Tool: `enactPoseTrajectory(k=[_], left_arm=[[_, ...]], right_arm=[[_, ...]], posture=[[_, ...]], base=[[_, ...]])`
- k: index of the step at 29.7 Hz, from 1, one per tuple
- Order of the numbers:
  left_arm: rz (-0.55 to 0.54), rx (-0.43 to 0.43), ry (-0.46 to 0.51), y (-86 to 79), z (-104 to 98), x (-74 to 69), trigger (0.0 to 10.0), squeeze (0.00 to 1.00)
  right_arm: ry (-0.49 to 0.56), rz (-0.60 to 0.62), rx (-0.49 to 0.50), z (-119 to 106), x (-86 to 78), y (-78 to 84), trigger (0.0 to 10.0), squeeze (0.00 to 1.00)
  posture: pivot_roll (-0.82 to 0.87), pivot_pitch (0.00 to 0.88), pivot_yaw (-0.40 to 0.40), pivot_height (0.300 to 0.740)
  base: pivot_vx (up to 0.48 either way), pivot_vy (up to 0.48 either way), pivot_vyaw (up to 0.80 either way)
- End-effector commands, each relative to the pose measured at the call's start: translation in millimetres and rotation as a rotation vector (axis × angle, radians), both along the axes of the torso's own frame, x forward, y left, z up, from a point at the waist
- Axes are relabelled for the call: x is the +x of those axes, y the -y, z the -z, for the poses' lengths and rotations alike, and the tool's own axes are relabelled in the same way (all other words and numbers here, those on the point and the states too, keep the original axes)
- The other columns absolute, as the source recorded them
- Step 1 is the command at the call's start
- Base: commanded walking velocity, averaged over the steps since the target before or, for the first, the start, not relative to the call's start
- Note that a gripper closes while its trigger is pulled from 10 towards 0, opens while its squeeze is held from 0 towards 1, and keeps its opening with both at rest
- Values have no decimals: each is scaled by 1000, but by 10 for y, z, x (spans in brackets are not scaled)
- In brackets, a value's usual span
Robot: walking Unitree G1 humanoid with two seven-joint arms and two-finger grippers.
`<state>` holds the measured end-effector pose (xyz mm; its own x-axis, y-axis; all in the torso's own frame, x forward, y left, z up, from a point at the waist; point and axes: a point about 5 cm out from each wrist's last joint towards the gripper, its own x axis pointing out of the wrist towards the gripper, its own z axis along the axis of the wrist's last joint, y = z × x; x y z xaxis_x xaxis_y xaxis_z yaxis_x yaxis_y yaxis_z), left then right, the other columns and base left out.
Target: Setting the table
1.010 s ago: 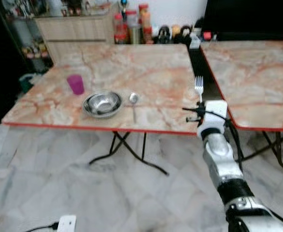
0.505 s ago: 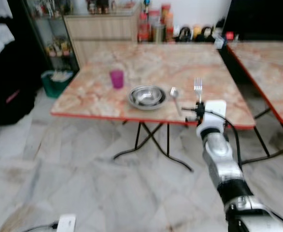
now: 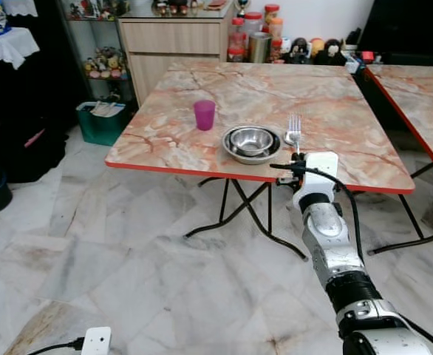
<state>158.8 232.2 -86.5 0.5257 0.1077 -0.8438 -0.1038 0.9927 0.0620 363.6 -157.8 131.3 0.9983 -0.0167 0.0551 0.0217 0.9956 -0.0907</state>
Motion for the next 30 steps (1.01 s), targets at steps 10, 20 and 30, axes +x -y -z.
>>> enactPoseTrajectory(k=[10,20,30], left_arm=[[-6,2,-3,-15,4,-18,10000,0],[-2,7,-8,-21,5,-22,10000,0],[6,14,-16,-29,6,-28,10000,0]], right_arm=[[10,2,1,-26,9,10,10000,0],[8,-9,-2,-22,5,-10,10000,0],[4,-2,0,-1,-4,15,10000,0]], posture=[[20,0,18,740],[21,0,19,740],[22,0,18,740]], base=[[0,0,0],[182,0,0],[281,0,0]])
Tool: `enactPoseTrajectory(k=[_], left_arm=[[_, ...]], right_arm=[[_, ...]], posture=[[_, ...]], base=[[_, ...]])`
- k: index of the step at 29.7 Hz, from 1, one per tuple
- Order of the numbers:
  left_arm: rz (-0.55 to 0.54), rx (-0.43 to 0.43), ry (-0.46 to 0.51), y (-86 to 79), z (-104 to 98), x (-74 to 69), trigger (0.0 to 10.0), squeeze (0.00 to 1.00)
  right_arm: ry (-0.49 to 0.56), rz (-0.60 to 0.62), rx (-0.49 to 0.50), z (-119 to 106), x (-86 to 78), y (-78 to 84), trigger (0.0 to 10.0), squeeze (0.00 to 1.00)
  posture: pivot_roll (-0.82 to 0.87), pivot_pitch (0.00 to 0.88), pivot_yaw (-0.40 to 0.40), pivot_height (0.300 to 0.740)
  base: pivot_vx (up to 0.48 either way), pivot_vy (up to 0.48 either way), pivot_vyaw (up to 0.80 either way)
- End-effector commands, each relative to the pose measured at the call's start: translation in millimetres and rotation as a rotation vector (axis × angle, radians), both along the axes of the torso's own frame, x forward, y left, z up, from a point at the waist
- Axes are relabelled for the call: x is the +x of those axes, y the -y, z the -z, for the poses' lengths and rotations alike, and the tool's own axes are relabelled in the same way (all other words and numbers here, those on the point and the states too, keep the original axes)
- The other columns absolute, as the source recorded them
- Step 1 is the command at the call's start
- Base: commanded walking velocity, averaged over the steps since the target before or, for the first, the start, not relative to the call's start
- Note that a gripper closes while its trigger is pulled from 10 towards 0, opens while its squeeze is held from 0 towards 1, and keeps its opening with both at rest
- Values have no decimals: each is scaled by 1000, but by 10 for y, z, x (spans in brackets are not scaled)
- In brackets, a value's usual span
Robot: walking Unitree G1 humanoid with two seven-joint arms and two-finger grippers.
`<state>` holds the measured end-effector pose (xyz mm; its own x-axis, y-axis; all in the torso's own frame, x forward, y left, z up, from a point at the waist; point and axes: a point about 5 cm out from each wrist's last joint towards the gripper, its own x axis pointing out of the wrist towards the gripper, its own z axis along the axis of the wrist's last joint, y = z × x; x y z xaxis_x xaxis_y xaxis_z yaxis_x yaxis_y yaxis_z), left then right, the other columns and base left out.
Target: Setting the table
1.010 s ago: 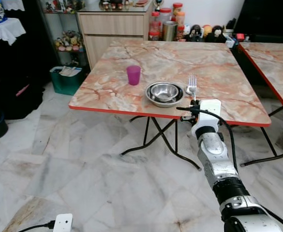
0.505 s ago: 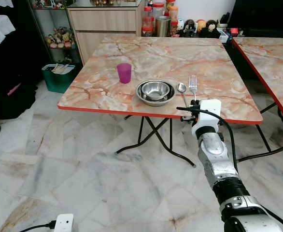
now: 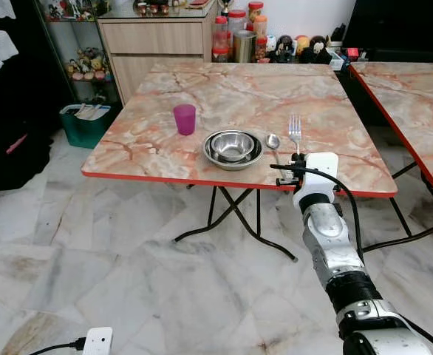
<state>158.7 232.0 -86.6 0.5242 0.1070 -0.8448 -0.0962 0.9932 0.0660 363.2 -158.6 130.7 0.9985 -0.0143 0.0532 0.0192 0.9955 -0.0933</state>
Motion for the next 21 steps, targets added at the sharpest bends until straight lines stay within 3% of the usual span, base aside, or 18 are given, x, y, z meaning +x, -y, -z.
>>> enactPoseTrajectory(k=[1,21], left_arm=[[-1,10,-13,-30,5,-27,10000,0],[8,7,-17,-15,14,-41,10000,0]], right_arm=[[4,0,3,0,-5,3,10000,0],[-1,8,7,29,-17,14,10000,0]], posture=[[22,0,17,740],[7,0,12,740]], base=[[311,0,0],[312,0,0]])
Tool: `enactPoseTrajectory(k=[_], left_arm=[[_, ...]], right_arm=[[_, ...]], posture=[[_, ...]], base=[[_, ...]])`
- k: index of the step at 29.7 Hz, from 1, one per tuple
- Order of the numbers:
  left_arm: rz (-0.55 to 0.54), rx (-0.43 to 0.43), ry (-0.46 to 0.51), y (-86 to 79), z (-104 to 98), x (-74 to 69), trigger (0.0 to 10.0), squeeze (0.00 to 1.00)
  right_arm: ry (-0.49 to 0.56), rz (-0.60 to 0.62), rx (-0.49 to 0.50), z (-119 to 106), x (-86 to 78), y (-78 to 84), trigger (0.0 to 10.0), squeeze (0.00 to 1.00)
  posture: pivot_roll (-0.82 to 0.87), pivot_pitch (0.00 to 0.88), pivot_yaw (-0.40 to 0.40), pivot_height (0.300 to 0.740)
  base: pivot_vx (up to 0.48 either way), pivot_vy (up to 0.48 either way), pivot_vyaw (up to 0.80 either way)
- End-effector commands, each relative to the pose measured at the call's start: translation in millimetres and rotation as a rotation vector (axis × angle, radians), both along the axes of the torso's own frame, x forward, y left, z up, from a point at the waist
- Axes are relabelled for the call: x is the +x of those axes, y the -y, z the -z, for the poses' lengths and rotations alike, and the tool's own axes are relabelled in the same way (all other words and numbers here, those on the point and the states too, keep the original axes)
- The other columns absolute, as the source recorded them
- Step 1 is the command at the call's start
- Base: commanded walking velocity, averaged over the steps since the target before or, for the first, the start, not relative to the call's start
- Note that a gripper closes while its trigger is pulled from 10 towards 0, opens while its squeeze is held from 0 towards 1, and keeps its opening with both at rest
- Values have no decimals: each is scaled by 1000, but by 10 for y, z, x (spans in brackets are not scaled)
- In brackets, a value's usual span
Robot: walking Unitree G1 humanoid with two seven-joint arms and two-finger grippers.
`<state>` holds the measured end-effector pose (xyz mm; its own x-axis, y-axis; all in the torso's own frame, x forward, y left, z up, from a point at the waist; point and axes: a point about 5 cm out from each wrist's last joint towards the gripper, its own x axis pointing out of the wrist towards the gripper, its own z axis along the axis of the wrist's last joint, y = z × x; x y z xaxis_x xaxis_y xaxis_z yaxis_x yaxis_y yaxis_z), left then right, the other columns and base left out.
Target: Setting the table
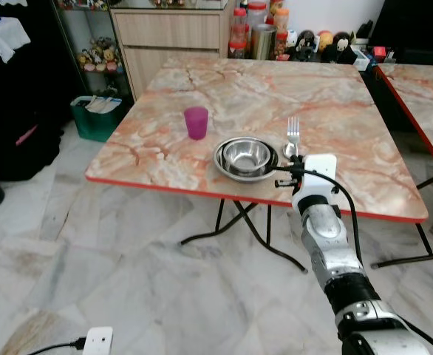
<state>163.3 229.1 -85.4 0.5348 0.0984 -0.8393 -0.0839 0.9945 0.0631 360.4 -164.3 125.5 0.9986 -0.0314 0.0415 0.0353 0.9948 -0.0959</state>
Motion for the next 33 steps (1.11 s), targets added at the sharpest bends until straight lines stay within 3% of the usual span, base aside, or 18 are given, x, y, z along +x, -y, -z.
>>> enactPoseTrajectory(k=[1,11,33], left_arm=[[-3,8,-29,-36,30,-90,10000,0],[1,7,-28,-13,36,-92,10000,0],[9,0,-26,21,45,-97,10000,0]], right_arm=[[12,-6,7,-22,10,-32,10000,0],[9,26,43,-1,-7,47,10000,0],[-7,30,21,63,-48,84,10000,0]], posture=[[6,0,5,740],[3,0,2,740],[-16,0,-9,740]], base=[[326,0,0],[326,0,-158],[329,0,-103]])
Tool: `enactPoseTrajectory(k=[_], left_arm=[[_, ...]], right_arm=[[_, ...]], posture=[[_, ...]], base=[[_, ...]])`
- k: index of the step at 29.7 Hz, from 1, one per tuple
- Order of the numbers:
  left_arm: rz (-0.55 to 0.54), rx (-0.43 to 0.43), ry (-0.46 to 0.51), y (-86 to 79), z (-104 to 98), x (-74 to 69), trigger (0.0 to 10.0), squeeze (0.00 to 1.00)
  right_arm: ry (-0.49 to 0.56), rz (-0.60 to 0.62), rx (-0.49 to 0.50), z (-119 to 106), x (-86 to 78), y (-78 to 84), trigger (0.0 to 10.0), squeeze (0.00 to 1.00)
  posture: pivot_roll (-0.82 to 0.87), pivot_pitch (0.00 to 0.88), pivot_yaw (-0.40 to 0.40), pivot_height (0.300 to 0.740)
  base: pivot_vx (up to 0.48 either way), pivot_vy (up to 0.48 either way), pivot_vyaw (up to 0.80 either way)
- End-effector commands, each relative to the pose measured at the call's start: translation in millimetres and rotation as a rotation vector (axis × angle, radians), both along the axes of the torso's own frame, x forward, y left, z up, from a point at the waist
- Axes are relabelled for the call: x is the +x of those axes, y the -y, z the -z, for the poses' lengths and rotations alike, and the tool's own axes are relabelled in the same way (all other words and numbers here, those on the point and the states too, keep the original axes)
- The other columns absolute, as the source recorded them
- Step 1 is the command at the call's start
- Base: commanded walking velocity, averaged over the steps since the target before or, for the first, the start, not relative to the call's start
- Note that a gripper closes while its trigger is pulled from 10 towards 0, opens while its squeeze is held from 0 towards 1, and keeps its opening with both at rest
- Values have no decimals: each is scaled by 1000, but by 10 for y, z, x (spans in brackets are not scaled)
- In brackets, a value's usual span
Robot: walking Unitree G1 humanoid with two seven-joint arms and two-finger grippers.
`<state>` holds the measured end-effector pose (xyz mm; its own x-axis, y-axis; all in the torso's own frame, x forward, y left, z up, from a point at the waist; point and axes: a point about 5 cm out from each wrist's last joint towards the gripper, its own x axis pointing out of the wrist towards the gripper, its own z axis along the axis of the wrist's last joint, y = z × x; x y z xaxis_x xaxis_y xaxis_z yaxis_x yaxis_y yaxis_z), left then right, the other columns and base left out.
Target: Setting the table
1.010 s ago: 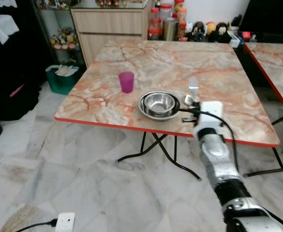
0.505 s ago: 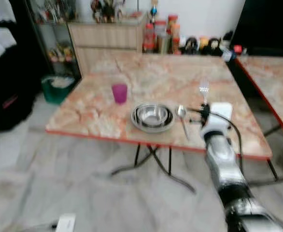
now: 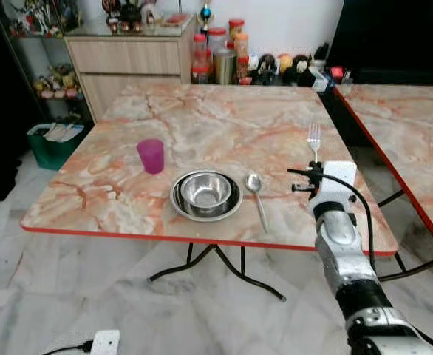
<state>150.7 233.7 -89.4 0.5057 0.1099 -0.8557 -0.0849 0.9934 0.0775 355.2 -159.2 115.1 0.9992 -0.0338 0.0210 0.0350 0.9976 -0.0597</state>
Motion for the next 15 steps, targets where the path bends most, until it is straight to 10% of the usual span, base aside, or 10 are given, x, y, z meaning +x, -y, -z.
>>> enactPoseTrajectory(k=[1,15], left_arm=[[12,-14,8,75,5,31,10000,0],[73,-65,3,382,51,58,10000,0]], right_arm=[[13,27,-21,-45,0,147,10000,0],[-21,63,-37,-8,-71,612,10000,0]], posture=[[-18,0,-10,740],[27,0,-28,740]], base=[[330,0,0],[331,0,0]])
